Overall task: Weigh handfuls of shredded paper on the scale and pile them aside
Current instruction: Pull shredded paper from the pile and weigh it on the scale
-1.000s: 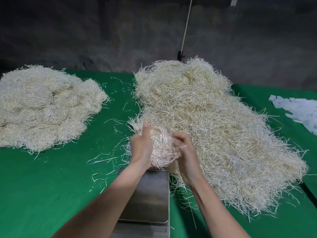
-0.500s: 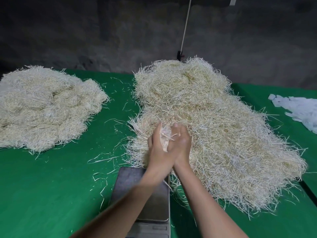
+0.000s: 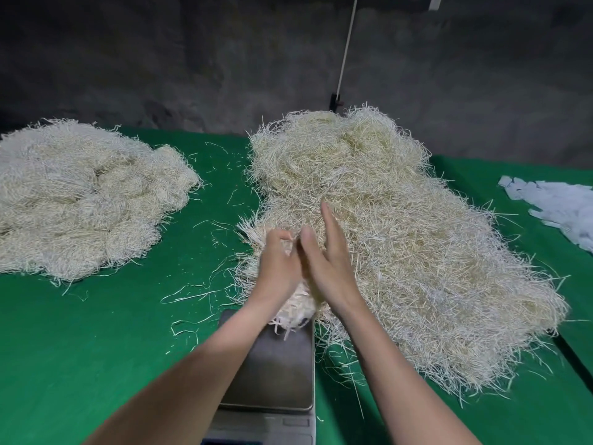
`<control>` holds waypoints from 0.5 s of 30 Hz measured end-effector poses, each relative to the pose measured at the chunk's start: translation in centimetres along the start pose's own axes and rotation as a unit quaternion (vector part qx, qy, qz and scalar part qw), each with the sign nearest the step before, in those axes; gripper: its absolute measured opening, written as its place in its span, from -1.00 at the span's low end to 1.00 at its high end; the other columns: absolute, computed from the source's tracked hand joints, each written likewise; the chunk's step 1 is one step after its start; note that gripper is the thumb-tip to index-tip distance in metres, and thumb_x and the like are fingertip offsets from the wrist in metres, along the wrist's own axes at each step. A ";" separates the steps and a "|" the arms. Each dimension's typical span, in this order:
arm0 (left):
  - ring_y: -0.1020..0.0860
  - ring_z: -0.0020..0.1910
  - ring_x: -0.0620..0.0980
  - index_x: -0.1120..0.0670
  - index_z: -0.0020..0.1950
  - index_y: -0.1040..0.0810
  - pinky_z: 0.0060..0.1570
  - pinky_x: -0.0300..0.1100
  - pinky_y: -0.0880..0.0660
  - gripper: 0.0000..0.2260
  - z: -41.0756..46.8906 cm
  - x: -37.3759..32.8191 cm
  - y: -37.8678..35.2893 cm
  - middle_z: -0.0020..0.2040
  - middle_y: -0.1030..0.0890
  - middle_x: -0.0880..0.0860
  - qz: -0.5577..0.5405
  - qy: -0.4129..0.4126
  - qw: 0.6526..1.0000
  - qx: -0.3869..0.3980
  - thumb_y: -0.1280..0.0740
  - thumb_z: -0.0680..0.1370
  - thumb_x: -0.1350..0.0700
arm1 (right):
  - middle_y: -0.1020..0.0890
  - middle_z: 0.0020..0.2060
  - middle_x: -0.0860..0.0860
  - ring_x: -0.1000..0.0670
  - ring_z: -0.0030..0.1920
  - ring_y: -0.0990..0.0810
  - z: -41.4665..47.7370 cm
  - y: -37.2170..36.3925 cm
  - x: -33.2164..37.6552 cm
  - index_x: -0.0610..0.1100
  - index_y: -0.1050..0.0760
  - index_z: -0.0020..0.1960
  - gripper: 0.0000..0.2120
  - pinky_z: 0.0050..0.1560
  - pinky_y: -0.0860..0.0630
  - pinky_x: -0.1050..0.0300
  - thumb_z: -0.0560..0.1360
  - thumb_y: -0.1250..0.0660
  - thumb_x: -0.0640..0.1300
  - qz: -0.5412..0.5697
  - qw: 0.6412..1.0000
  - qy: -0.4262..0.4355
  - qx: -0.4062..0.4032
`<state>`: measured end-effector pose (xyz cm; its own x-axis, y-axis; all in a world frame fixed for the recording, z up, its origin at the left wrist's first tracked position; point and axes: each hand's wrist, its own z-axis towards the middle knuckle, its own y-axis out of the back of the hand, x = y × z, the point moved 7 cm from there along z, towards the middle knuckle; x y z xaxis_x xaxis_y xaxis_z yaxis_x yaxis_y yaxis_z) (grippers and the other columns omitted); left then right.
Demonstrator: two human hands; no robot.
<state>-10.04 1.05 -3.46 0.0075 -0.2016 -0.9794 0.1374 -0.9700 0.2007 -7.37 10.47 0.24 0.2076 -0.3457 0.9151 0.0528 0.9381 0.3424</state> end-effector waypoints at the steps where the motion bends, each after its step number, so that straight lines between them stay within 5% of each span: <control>1: -0.52 0.17 -0.09 0.14 0.29 -0.37 -0.07 -0.40 -0.47 -0.50 -0.3 -0.4 -0.8 0.26 -0.50 0.04 -0.025 0.002 0.999 0.030 -0.08 0.59 -0.22 | -0.27 0.39 0.26 0.19 0.41 -0.22 0.8 -0.1 0.2 0.29 -0.21 0.40 -0.53 0.34 -0.16 0.19 0.52 -0.07 0.33 -0.017 1.000 0.001 0.000; 3: -0.31 0.40 -0.01 0.13 0.44 -0.23 0.23 -0.19 -0.31 -0.24 -0.4 -0.9 -0.9 0.40 -0.35 0.03 -0.118 0.051 0.991 0.044 0.02 0.46 -0.40 | -0.50 0.02 0.34 0.29 -0.04 -0.54 2.1 0.2 -0.8 0.20 -0.51 0.08 -0.81 -0.04 -0.42 0.42 0.57 -0.16 0.16 0.017 1.000 -0.021 -0.014; 5: -0.35 0.34 0.00 0.08 0.36 -0.28 0.25 -0.12 -0.26 -0.29 0.0 -0.8 0.5 0.33 -0.39 0.04 -0.193 0.058 0.980 0.008 -0.03 0.42 -0.40 | -0.56 -0.20 0.23 0.21 -0.46 -0.43 2.7 1.7 -2.5 0.09 -0.57 -0.05 -0.85 -0.43 -0.37 0.34 0.59 -0.22 -0.01 0.085 0.989 -0.073 -0.095; 8: -0.49 0.24 -0.05 0.03 0.38 -0.38 0.26 0.02 -0.39 -0.28 -1.2 0.7 0.1 0.33 -0.49 0.01 -0.183 0.122 0.973 0.062 -0.10 0.40 -0.42 | -0.55 -0.15 0.04 0.05 -0.36 -0.47 3.3 3.6 -3.6 -0.05 -0.50 0.04 -0.85 -0.32 -0.46 0.15 0.61 -0.17 -0.06 0.156 0.962 -0.117 -0.190; 10: -0.62 0.08 0.07 0.07 0.26 -0.52 0.18 0.08 -0.48 -0.37 -1.7 1.4 -1.2 0.12 -0.64 0.10 -0.275 0.201 0.935 0.100 -0.15 0.44 -0.37 | -0.50 -0.01 0.08 0.20 -0.14 -0.50 2.3 2.2 -2.8 0.01 -0.39 0.00 -0.88 -0.11 -0.49 0.24 0.61 -0.12 0.01 0.015 0.983 -0.057 -0.172; 13: -0.59 -0.42 0.01 0.13 -0.11 -0.57 -0.39 -0.19 -0.53 -0.71 0.0 1.7 0.8 -0.33 -0.61 0.11 -0.356 0.220 0.908 -0.036 -0.27 0.57 -0.09 | -0.43 -0.10 0.10 0.21 -0.21 -0.31 -1.8 -3.0 -1.7 0.01 -0.35 -0.02 -0.80 -0.23 -0.25 0.29 0.58 -0.05 0.10 -0.157 0.978 0.090 -0.099; 15: -0.47 -0.58 -0.07 0.08 -0.09 -0.54 -0.60 -0.27 -0.37 -0.82 -0.8 2.2 1.0 -0.42 -0.49 0.07 -0.302 0.216 0.923 -0.098 -0.26 0.60 0.00 | -0.49 -0.17 0.03 0.07 -0.22 -0.40 -1.2 -2.6 -2.0 -0.04 -0.39 -0.06 -0.85 -0.28 -0.30 0.16 0.60 -0.10 0.00 -0.147 0.982 0.080 -0.084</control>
<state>-9.06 -0.29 -5.46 0.2602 0.4817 -0.8368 0.4225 -0.8361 -0.3499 -6.78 8.74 -2.72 0.3091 -0.6069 0.7322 0.2908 0.7933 0.5348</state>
